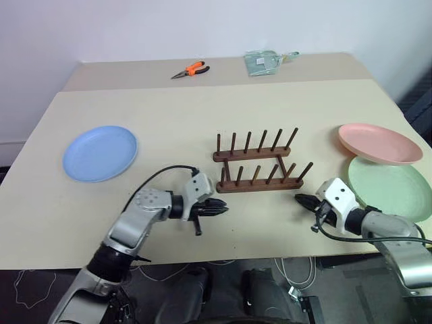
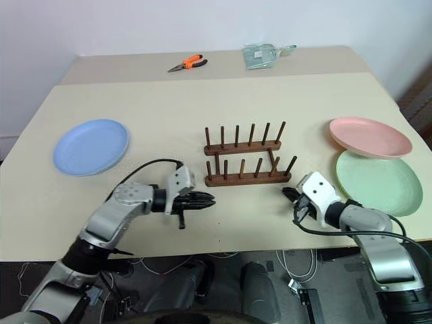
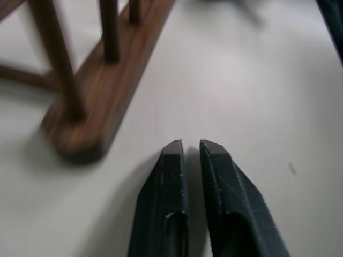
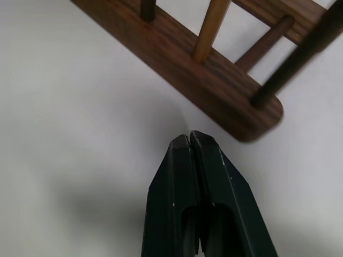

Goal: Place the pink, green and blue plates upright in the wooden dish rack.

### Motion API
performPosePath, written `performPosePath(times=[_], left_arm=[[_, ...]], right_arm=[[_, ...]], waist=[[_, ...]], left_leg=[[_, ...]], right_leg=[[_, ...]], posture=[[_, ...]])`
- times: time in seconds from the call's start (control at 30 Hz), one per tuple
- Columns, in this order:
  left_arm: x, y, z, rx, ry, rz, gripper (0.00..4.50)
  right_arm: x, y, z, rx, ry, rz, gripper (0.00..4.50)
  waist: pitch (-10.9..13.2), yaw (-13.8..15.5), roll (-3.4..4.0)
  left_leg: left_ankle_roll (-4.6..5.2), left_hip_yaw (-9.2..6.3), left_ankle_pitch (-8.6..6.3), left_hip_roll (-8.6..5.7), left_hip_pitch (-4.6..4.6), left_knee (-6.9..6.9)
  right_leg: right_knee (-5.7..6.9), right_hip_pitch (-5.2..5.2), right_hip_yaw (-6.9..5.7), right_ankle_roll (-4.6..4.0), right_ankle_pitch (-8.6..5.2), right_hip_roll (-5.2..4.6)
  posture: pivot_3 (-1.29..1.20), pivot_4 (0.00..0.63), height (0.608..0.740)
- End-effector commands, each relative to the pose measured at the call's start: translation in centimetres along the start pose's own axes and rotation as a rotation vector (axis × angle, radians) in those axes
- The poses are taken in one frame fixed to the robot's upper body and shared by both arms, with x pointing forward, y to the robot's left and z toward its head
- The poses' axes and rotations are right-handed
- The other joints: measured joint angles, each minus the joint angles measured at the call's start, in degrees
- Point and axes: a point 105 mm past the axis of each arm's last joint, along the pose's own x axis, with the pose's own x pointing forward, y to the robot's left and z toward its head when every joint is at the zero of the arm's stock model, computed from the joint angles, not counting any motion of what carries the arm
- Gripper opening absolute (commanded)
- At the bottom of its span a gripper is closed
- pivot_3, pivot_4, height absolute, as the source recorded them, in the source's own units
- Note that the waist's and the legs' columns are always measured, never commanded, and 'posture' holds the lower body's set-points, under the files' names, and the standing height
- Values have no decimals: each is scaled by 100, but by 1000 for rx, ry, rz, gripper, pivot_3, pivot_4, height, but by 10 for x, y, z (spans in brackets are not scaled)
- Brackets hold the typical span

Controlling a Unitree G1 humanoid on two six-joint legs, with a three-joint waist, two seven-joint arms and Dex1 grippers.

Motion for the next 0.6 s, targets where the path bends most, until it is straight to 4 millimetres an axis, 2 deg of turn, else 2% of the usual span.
performPosePath(times=[0.03, 0.3, 0.47, 0.6], left_arm=[[9, 21, -13, 1, 64, 165, 435], [12, 55, -12, -5, 42, 333, 435], [10, 70, -12, -18, 35, 380, 435], [7, 75, -12, -42, 21, 399, 435]], right_arm=[[15, -7, 4, -74, 3, -80, 0], [50, -29, 21, -100, -21, -191, 0], [56, -37, 29, -118, -37, -210, 0], [50, -46, 34, -115, -54, -231, 0]], waist=[[-3, -9, -4], [-12, -15, -12], [-13, -16, -12], [-13, -23, -11]], left_leg=[[-1, 0, 0, 0, 0, 6], [-1, 0, -1, 3, 7, 19], [0, 0, 1, 3, 7, 19], [-1, 0, 0, 3, 7, 20]], right_leg=[[2, 1, 0, -1, 0, 1], [12, 9, -7, 6, 6, 4], [12, 8, -8, 16, 12, 5], [17, 5, -8, 17, 13, 6]], posture=[[0, 150, 729], [0, 150, 729], [0, 150, 729], [0, 150, 729]])
